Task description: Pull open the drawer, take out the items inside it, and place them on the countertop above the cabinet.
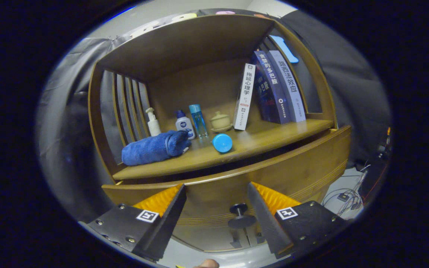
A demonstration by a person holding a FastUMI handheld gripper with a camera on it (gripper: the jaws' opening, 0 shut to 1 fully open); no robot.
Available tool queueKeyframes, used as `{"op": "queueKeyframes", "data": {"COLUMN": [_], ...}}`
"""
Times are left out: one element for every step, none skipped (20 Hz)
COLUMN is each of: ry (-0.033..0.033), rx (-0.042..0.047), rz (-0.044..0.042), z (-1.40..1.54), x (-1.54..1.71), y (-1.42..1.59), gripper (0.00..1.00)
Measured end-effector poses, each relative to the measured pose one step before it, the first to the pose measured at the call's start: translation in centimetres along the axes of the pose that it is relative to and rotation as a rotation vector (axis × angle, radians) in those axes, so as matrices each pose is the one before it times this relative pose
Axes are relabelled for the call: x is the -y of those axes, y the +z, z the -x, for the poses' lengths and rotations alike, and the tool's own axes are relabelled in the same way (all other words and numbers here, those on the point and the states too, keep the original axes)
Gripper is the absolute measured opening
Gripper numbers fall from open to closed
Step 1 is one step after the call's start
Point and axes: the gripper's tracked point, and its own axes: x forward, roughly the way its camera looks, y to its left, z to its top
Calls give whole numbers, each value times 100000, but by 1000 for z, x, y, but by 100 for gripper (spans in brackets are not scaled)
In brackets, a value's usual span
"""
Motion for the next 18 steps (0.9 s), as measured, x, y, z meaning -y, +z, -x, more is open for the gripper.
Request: {"op": "queueKeyframes", "data": {"ry": [87, -13, 11, 19, 22, -3, 47, -78, -236, -119, -39, 38, -42, -31, -103, 5, 636, 2196], "rx": [-368, -248, -363, -320, -510, -662, -626, -755, -403, -136, 273, 418, 355, -108, -410, -865, -499, -994], "rz": [410, 358, 266, 181, 253, 611, 758, 830, 892, 709, 21, -430, -417, -174, 79, 208, 498, 769], "z": [-367, -403, -318, -402, -248, -275, -336, -225, -79, 19, -23, -14, 76, -31, -9, 41, 57, 203], "x": [3, 63, -17, 12, -70, 5, -23, 41, 25, 15, 5, -35, 28, -1, 15, 42, -92, -361], "y": [37, 75, 55, 73, 26, 46, 34, -20, 56, -14, -45, 23, -6, 9, -14, -92, 50, -1], "gripper": [99, 99, 99, 99, 99, 99, 99, 99, 99, 99, 99, 99, 99, 99, 99, 99, 99, 99]}}
